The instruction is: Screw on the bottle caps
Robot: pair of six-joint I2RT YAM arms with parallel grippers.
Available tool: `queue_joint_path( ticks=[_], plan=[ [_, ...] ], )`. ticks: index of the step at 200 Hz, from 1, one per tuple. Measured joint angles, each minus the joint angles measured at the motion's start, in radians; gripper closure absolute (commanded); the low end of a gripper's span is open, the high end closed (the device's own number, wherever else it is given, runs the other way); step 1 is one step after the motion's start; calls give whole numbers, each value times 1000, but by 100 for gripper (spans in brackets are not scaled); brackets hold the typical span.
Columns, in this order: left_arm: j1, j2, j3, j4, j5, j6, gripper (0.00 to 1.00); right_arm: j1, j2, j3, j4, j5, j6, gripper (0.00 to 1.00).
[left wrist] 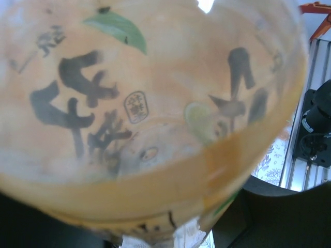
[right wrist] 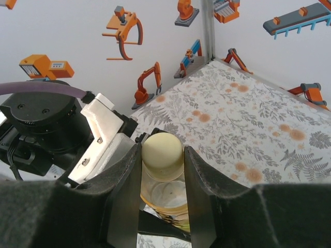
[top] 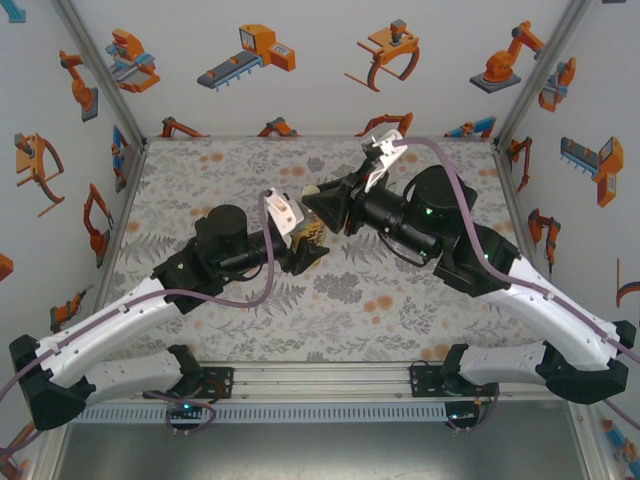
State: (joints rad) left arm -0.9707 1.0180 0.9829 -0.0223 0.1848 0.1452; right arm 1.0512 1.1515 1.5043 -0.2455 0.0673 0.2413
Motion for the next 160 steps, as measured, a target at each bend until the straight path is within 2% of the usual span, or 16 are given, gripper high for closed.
queue_joint_path(
  ticks=[14,30,36,49,86,123,160],
  plan=[
    [0,-15,-17,2,15,5,73,0,-22,-40,34,-19,-10,100],
    [-1,-27,-33,3,40,12,45,0,-51,-89,71,-40,-19,100],
    [-2,-29,-36,3,49,16,31,0,-59,-97,77,-48,-25,100],
    [-3,-35,-37,6,75,30,17,0,-67,-101,80,-48,-39,100],
    [-22,-87,-44,32,118,52,4,-8,-72,-125,87,-31,-89,100],
    [-22,-167,-107,29,68,51,2,-17,-72,-152,89,-2,-145,100],
    [-22,-286,-188,-27,-5,35,3,-81,-58,-201,161,2,-182,100]
  ],
)
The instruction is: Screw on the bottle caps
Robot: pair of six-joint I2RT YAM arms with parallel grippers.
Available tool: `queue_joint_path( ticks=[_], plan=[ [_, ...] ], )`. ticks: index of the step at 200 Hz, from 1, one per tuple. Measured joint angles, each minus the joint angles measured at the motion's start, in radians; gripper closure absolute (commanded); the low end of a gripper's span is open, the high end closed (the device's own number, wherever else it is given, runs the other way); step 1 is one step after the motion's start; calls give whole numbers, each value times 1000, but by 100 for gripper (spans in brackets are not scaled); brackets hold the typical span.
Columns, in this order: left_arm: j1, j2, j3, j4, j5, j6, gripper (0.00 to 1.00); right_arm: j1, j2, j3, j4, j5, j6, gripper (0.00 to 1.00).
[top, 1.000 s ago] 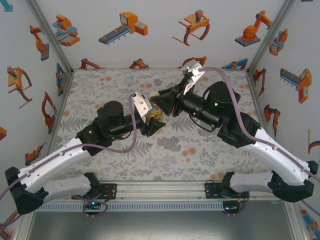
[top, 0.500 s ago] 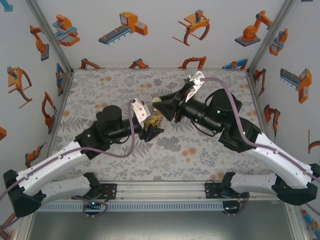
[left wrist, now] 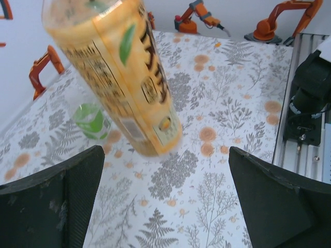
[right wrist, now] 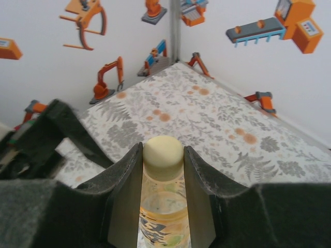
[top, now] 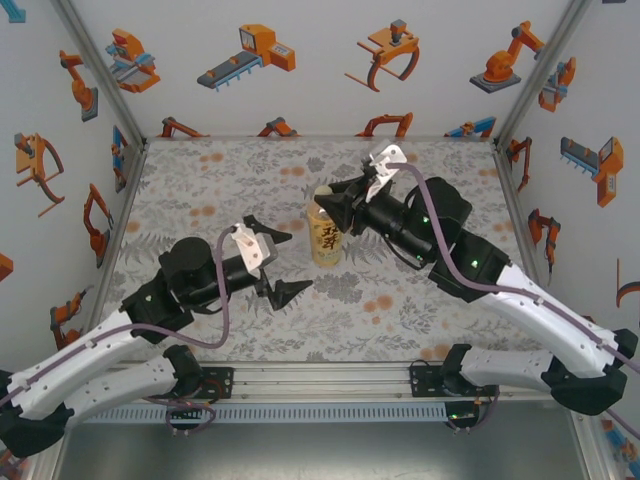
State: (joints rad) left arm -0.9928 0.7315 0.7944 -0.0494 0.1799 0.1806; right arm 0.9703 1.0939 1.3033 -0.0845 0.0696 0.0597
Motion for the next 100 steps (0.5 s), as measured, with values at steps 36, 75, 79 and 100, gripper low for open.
queue_joint_path(
  ticks=[36,75,79,100],
  plan=[
    [0,-130,-61,-64,-65,-48,3,-113,89,-95,171,-51,-10,100],
    [0,-212,-99,-112,-113,-107,0,-210,278,-154,383,-116,-18,100],
    [0,-216,-101,-118,-117,-111,1,-218,298,-156,404,-121,-20,100],
    [0,-222,-102,-154,-133,-135,3,-253,401,-158,509,-153,-29,100]
  ],
)
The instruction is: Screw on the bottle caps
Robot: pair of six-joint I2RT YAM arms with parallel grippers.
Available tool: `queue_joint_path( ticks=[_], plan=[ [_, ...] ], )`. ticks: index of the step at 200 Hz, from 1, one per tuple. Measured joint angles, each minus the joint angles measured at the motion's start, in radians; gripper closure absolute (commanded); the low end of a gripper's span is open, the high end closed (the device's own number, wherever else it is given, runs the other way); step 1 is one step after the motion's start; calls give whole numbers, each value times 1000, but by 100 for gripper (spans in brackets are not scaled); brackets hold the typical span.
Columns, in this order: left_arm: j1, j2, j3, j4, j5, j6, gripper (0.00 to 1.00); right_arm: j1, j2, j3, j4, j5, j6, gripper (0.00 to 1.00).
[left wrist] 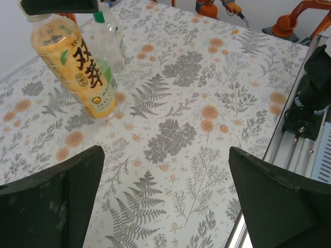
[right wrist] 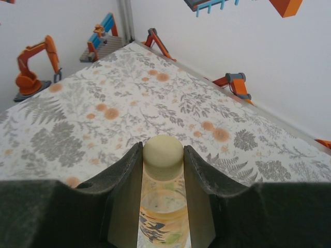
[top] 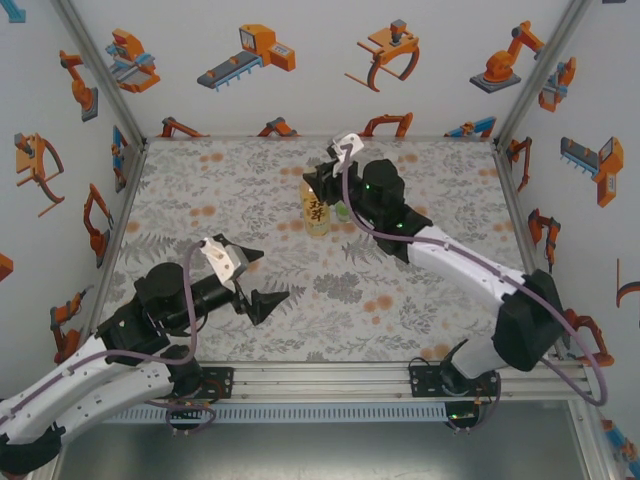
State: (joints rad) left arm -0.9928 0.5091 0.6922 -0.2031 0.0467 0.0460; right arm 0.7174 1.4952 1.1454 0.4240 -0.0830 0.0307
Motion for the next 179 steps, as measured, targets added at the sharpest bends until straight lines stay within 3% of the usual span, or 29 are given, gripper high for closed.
queue_joint_path(
  ticks=[85,179],
  plan=[
    [0,-48,-1,-120,-24,-71,3,-50,312,46,278,-41,-9,100],
    [0,-74,-22,-135,-52,-87,3,-66,337,33,384,-59,-8,100]
  ],
)
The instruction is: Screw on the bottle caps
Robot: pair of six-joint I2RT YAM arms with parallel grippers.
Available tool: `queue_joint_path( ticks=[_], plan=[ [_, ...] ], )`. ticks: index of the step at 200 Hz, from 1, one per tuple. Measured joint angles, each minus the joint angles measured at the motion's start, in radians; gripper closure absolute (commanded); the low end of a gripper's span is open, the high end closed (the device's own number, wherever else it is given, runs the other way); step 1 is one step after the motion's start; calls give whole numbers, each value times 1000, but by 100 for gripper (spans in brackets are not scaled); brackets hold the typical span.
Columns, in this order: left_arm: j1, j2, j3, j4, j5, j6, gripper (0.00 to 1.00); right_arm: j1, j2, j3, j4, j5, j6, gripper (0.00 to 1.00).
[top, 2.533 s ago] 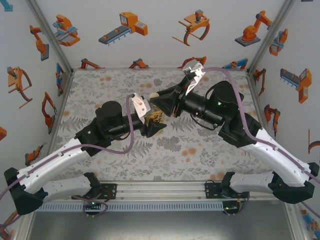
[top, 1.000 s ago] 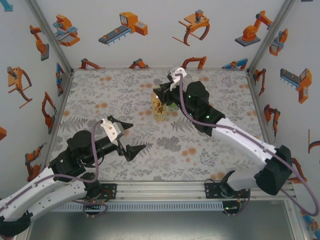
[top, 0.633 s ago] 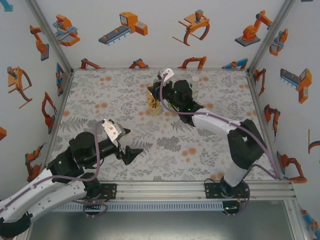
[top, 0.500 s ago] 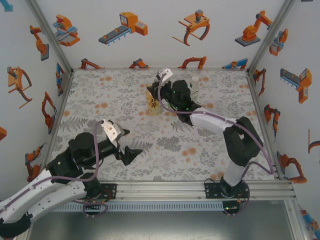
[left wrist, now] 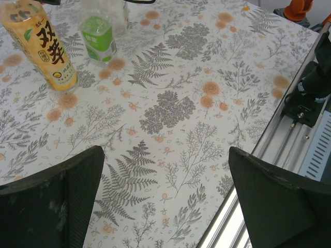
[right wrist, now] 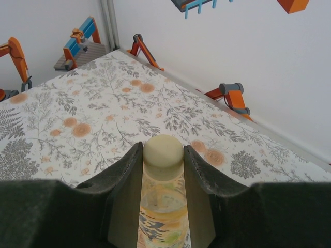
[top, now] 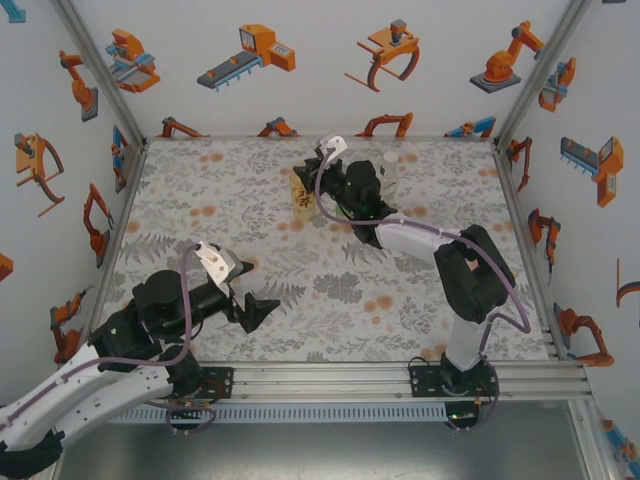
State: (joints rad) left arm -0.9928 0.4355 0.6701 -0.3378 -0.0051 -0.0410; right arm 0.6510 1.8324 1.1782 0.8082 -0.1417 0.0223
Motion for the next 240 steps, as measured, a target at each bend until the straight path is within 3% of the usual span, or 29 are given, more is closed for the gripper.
queue_joint_path(
  ticks=[46,102,131,186,240],
  plan=[
    [0,4,-1,0,-2,0,3,0,0,-44,20,-1,3,94],
    [0,17,-6,1,-3,0,3,0,0,-51,35,0,6,52],
    [0,21,-6,1,-3,0,3,0,0,-51,35,0,6,41],
    [0,43,-6,5,-44,15,3,0,-25,-51,-16,3,6,35],
    [2,161,-6,38,-173,83,3,-1,-240,-55,-179,50,-32,7]
  ],
)
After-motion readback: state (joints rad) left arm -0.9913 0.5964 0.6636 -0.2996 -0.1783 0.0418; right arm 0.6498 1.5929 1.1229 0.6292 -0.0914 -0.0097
